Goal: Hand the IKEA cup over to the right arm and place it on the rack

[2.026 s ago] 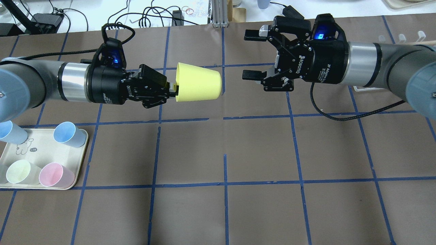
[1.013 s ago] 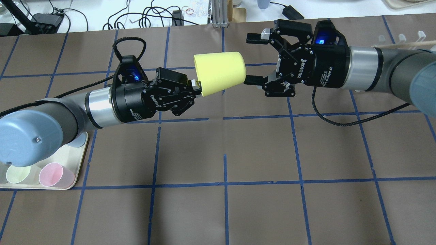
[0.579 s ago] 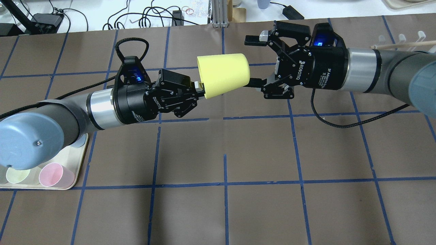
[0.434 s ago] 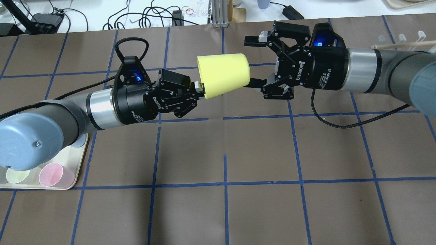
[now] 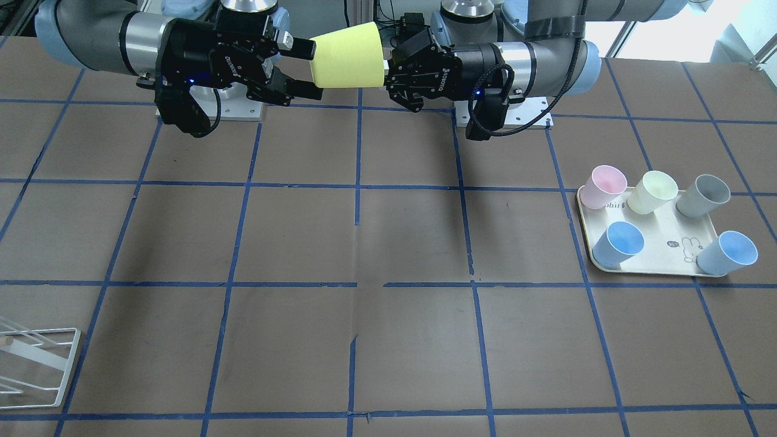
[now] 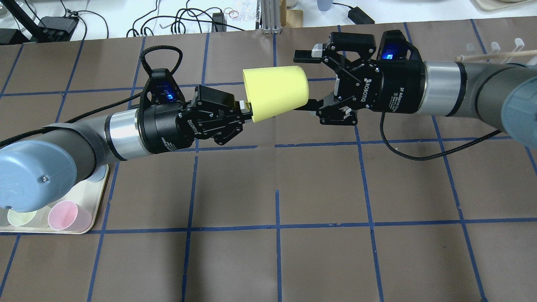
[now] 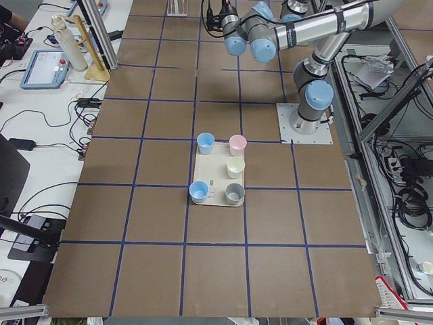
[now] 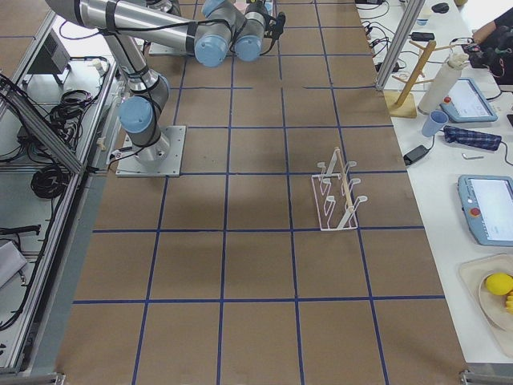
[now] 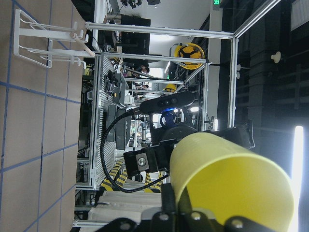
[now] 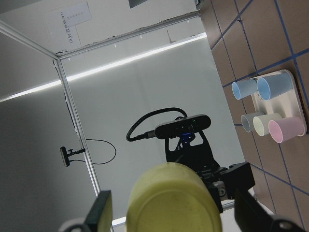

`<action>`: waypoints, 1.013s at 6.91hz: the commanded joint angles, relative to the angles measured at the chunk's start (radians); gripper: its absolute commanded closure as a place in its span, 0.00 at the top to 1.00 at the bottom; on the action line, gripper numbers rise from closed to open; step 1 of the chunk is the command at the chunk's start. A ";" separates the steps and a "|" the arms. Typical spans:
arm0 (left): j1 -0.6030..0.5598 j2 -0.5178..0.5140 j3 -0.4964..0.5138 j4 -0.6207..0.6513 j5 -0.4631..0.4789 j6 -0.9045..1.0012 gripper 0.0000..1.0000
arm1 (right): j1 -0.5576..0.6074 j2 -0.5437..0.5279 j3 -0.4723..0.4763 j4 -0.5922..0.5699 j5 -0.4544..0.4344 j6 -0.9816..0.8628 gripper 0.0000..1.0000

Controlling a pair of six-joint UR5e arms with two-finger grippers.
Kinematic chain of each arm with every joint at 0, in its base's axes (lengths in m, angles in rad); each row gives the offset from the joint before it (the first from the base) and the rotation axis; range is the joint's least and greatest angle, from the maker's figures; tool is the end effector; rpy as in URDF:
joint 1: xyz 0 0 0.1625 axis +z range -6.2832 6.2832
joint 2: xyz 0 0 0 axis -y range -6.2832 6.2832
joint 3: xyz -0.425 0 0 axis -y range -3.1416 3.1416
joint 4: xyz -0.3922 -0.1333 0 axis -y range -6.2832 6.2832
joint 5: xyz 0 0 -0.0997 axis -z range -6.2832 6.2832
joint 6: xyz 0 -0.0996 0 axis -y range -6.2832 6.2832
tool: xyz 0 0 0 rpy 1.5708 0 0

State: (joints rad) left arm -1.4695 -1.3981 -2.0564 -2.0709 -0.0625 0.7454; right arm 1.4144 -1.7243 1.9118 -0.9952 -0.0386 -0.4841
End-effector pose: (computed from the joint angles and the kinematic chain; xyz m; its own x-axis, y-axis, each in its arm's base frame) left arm -0.1938 -0.3948 0.3923 0.0524 -0.0615 0.9967 -0.1429 0.9874 0.0685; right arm 0.1693 -0.4212 0.4377 0.0091 0.2769 -0.9609 0.1320 0.9522 0.2756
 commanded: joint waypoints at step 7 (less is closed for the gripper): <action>0.000 0.010 0.001 0.002 0.010 0.003 0.01 | 0.008 -0.005 -0.011 0.044 -0.004 0.004 0.55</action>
State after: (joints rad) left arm -1.4694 -1.3895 -2.0555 -2.0705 -0.0541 0.7481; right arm 1.4227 -1.7287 1.9008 -0.9522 -0.0430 -0.4805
